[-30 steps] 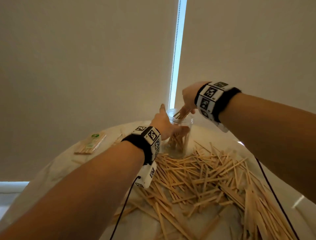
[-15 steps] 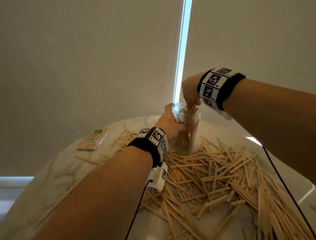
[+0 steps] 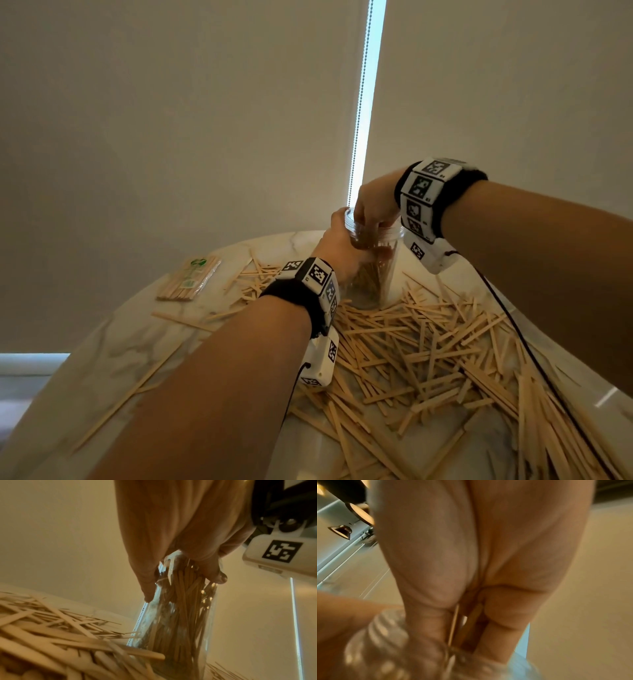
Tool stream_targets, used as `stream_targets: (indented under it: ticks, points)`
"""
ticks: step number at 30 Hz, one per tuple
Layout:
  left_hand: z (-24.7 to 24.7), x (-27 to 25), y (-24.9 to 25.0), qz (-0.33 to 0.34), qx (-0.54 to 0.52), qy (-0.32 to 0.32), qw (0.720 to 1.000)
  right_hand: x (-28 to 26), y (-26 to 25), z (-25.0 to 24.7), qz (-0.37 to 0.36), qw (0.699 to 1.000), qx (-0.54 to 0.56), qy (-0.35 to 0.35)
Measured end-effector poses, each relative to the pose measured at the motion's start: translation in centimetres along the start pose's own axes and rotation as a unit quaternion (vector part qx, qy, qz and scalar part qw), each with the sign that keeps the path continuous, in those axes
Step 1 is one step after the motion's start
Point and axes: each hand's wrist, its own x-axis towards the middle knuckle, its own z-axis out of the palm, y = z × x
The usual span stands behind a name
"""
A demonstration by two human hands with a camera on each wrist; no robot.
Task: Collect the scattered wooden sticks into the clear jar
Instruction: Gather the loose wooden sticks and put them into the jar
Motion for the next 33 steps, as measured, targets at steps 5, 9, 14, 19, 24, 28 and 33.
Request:
stream_targets:
  ticks: [5, 9, 14, 19, 24, 28, 33]
  points:
    - [0.0, -0.1, -0.2, 0.005, -0.01, 0.003, 1.0, -0.3, -0.2, 0.7, -0.006, 0.993, -0.118, -0.029]
    - [0.0, -0.1, -0.3, 0.01, -0.009, 0.002, 1.0, -0.9, 0.3, -0.6, -0.009, 0.999, -0.016, -0.047]
    - [-0.2, -0.3, -0.1, 0.005, 0.008, 0.001, 1.0, -0.8, -0.2, 0.6, -0.003, 1.0, 0.029, -0.004]
    - [-0.2, -0.5, 0.1, -0.007, -0.015, 0.006, 1.0, -3.1, 0.6, -0.5, -0.015, 0.985, 0.164, 0.044]
    - [-0.8, -2.6, 1.9, -0.1, 0.111, -0.02, 0.989, -7.6, 1.2, -1.2, 0.005, 0.964, 0.211, 0.163]
    - [-1.9, -6.0, 1.7, -0.121, 0.228, -0.011, 0.966, -12.3, 1.7, 0.5, 0.031, 0.954, 0.246, 0.169]
    - [-2.7, -16.7, 3.0, -0.07, 0.346, -0.065, 0.933, -20.9, 1.4, 6.3, 0.062, 0.961, 0.255, 0.083]
